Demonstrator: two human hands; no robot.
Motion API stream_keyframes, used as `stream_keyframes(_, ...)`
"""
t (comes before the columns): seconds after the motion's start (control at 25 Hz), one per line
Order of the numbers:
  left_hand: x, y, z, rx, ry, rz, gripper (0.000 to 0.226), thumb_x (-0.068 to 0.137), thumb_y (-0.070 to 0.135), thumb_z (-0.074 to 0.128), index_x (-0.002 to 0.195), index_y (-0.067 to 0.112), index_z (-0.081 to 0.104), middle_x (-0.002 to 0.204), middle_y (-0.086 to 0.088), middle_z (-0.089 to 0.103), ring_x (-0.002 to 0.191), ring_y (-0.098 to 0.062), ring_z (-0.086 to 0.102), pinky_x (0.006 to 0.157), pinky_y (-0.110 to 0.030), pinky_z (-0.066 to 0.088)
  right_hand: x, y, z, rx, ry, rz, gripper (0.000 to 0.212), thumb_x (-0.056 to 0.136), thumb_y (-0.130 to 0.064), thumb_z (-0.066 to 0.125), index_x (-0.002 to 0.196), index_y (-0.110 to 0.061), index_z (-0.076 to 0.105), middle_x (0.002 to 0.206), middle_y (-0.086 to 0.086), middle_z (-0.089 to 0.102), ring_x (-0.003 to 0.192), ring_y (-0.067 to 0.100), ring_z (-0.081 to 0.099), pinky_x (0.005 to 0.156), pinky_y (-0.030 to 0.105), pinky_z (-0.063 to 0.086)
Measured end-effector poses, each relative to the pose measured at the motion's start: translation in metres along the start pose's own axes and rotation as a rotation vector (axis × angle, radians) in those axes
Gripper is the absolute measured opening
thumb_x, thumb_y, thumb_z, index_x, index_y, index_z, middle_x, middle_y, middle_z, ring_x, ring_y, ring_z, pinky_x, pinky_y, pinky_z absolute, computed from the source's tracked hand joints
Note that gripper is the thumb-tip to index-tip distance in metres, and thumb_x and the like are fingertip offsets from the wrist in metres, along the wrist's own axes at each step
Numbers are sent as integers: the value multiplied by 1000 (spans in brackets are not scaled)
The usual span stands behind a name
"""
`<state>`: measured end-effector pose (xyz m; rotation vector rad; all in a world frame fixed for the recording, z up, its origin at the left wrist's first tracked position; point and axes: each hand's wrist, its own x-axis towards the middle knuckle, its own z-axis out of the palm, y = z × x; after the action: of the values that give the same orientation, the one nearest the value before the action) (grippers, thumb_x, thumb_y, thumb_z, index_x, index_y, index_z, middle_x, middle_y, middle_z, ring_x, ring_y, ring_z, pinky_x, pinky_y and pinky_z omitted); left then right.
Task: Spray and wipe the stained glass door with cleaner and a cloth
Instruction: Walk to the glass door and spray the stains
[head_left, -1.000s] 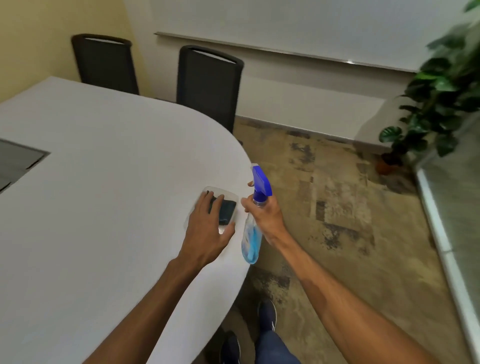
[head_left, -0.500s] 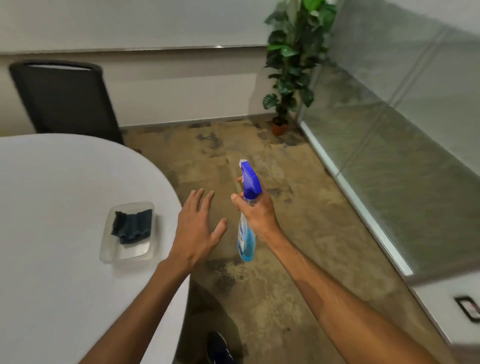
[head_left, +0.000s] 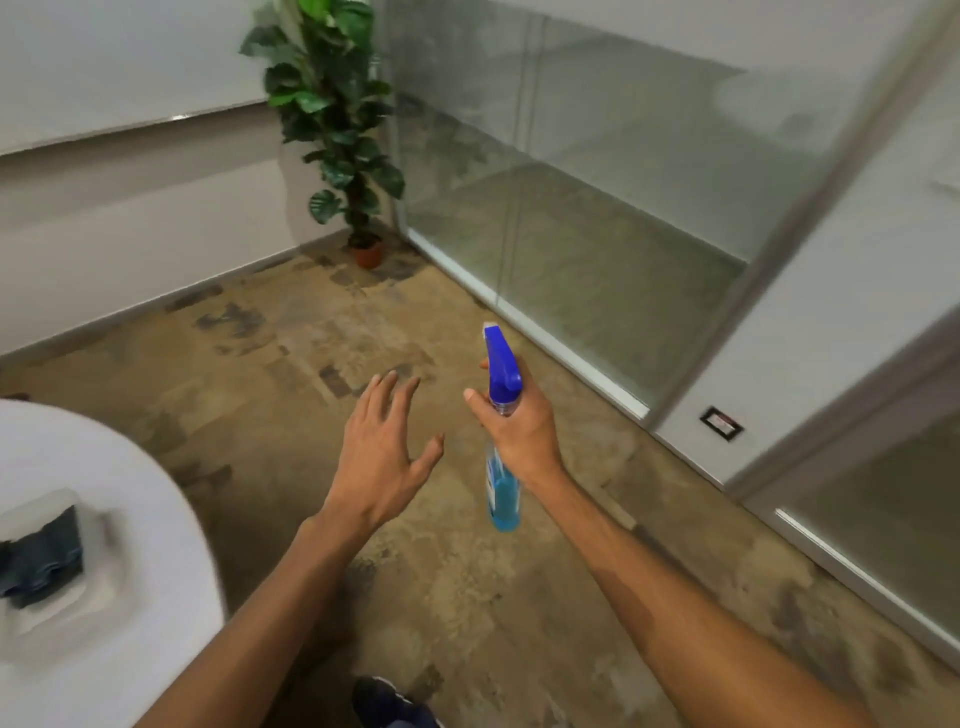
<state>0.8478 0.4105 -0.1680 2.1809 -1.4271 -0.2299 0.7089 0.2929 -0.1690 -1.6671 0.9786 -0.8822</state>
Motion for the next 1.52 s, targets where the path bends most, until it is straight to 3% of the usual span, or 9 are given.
stream_keyframes(0.12, -6, 53, 28, 6, -46, 112, 75, 94, 46, 60, 157, 17, 31, 166, -12, 25, 157, -29, 16, 126, -49, 22, -30, 16, -71, 7, 118, 7, 24, 88, -34, 78, 104, -36, 62, 88, -4, 69, 73, 16, 65, 76, 34, 57)
stream_keyframes(0.28, -22, 122, 63, -4, -110, 249, 76, 95, 46, 59, 158, 18, 27, 167, -11, 22, 157, -28, 13, 126, -50, 22, -78, 29, -159, -12, 251, 2, 31, 88, -37, 78, 101, -56, 57, 97, -15, 69, 76, 2, 64, 73, 9, 49)
stream_keyframes(0.48, -39, 211, 105, -60, -194, 430, 74, 96, 44, 59, 158, 19, 27, 169, -9, 15, 157, -26, 9, 125, -47, 20, -134, 42, -251, -20, 435, 45, 27, 91, -32, 76, 104, -44, 56, 98, 5, 68, 73, 13, 59, 75, 25, 51)
stream_keyframes(0.68, -45, 301, 152, -114, -292, 610, 72, 95, 41, 61, 156, 19, 31, 169, -9, 15, 156, -27, 14, 124, -49, 25, -178, 54, -333, -23, 654, 72, 37, 92, -32, 76, 119, -45, 54, 103, 2, 69, 82, 15, 64, 77, 15, 52)
stream_keyframes(0.84, -49, 373, 191, -139, -356, 753, 72, 94, 40, 63, 156, 21, 32, 168, -9, 19, 156, -27, 17, 124, -47, 23, -206, 62, -394, -29, 808, 113, 33, 92, -30, 76, 117, -42, 58, 111, 8, 70, 97, 29, 66, 89, 40, 56)
stream_keyframes(1.04, -45, 472, 242, -177, -428, 901, 74, 93, 45, 61, 157, 23, 30, 169, -6, 18, 155, -26, 21, 124, -50, 26, -227, 79, -481, -131, 944, 126, 38, 92, -33, 75, 126, -34, 57, 97, 4, 67, 79, 13, 59, 81, 30, 53)
stream_keyframes(1.24, -28, 566, 290, -227, -464, 992, 74, 95, 44, 60, 158, 24, 27, 170, -6, 16, 157, -24, 13, 125, -45, 21, -218, 90, -566, -184, 1017, 140, 32, 93, -36, 74, 120, -36, 57, 110, 3, 68, 91, 24, 63, 84, 29, 54)
stream_keyframes(1.44, -6, 645, 324, -273, -486, 1044, 75, 95, 41, 61, 159, 22, 26, 169, -6, 16, 157, -24, 12, 127, -45, 20, -200, 92, -640, -234, 1078, 125, 35, 93, -38, 74, 117, -45, 50, 112, -7, 62, 93, 16, 63, 77, 7, 48)
stream_keyframes(1.52, 2, 673, 332, -289, -486, 1059, 76, 95, 40, 62, 159, 21, 26, 169, -8, 17, 157, -25, 12, 127, -46, 19, -194, 90, -666, -261, 1104, 107, 35, 92, -38, 74, 117, -41, 50, 114, -9, 61, 91, 16, 64, 78, 14, 52)
